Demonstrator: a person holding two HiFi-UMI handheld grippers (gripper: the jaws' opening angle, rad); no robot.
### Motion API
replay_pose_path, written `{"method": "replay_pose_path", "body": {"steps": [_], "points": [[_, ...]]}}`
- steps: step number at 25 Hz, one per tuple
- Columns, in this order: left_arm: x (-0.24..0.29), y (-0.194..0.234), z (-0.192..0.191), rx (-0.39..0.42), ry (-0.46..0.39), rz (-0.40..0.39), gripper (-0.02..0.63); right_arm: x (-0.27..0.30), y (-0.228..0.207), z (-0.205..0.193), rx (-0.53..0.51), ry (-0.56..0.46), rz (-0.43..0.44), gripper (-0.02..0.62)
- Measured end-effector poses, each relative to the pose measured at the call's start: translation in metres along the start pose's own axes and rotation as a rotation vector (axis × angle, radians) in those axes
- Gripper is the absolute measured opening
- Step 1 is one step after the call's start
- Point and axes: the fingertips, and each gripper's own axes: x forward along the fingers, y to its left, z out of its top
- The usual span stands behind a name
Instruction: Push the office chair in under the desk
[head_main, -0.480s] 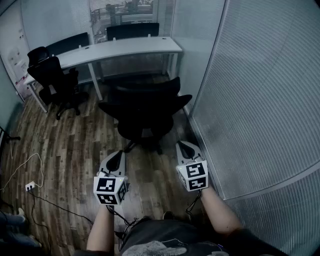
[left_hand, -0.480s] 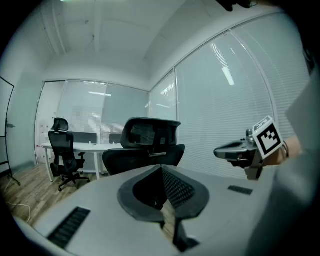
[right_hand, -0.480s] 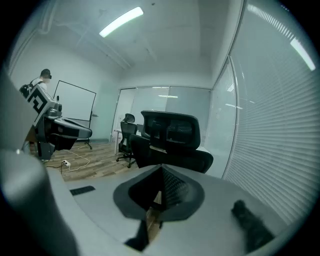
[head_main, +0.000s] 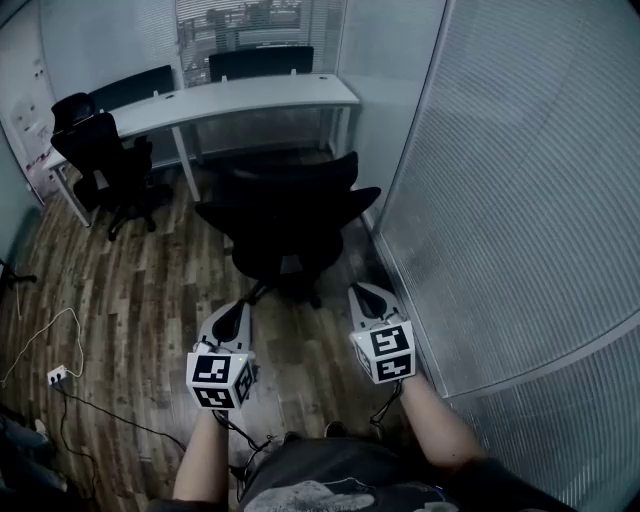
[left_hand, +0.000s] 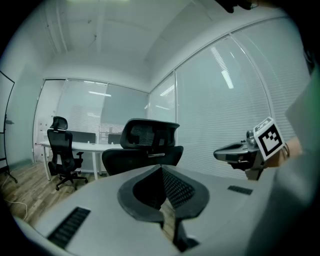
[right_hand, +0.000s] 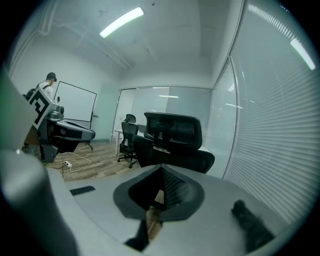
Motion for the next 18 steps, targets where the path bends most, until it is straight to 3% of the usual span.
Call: {"method": "replay_pose_path", "body": {"steps": [8, 15, 18], "points": [[-0.007, 0.016, -0.012, 0.002, 0.048, 0.020, 0.014, -0.001, 0.008, -0.010, 0.116, -0.013, 0.028, 0.020], [0.002, 0.030, -0.010, 0.144, 0.049, 0.033, 0.015, -0.002, -0.006, -0.006, 0.056, -0.008, -0.080, 0.021], [0.014, 0.032, -0.007, 0.163, 0.055, 0.019, 0.015, 0.003, -0.024, -0.006, 0.041, 0.000, -0.145, 0.023]]}}
